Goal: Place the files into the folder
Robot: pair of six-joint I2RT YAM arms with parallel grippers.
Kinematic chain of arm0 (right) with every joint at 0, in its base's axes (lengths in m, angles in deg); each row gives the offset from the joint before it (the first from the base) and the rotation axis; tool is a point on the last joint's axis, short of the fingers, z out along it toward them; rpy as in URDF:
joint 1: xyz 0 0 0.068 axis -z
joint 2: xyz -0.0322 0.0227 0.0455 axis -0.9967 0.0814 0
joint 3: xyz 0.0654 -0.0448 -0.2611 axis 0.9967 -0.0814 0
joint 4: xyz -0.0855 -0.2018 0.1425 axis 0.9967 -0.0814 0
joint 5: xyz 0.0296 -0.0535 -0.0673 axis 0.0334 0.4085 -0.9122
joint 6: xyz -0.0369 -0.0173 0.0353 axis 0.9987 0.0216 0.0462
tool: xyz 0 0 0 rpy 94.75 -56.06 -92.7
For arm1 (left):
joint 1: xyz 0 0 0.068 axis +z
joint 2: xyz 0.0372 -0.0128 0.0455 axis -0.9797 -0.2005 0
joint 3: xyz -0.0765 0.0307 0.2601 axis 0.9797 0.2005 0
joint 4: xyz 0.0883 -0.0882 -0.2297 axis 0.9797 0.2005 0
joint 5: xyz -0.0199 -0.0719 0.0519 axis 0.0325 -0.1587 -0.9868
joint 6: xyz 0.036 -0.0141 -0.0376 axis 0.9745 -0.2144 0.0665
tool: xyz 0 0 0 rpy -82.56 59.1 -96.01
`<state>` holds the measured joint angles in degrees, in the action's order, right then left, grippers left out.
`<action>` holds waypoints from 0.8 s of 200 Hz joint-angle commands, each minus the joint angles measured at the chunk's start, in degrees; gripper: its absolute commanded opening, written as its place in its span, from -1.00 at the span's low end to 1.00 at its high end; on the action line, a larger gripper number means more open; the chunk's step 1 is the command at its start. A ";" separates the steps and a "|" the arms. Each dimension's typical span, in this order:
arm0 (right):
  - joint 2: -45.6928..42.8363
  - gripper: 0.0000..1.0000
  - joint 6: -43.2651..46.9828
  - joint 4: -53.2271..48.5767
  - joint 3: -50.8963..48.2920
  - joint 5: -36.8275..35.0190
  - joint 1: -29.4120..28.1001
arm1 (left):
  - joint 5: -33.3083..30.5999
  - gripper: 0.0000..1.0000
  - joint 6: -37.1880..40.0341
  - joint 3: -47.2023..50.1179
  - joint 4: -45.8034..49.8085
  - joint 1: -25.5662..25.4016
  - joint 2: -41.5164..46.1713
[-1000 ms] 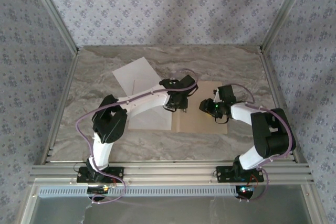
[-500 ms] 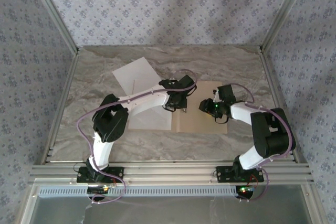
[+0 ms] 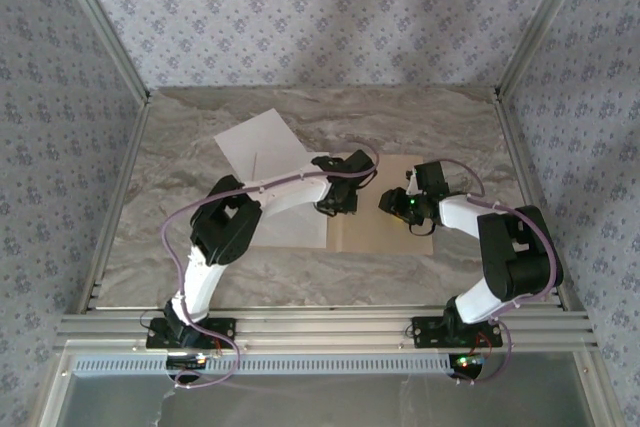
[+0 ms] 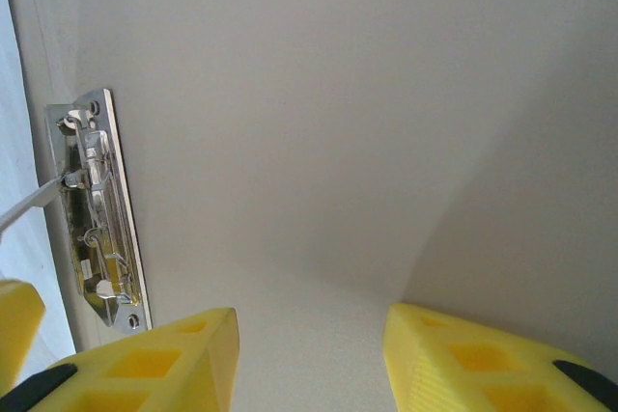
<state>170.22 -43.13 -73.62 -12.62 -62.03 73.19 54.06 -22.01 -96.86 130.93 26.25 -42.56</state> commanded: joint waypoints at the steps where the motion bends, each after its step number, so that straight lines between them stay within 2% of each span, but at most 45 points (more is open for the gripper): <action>1: 1.96 -0.07 1.08 -5.54 -0.60 -1.71 -0.60 | -2.21 -0.72 2.46 -4.62 -0.79 1.20 -1.56; 26: 1.65 -0.07 1.09 -5.74 -0.54 -2.16 -0.69 | -3.68 -0.72 3.65 -9.29 -0.38 2.22 -4.81; 98: 1.70 -0.07 1.44 -6.24 -0.36 -2.60 -0.59 | -1.81 -0.72 5.29 -21.14 3.32 5.18 -12.20; 160: 1.69 -0.07 2.23 -7.35 0.08 -3.47 0.00 | -1.72 -0.66 6.55 -21.25 5.39 6.27 -6.45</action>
<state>170.22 -42.35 -74.21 -12.32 -62.46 73.03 53.08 -16.98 -117.41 133.77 31.69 -54.28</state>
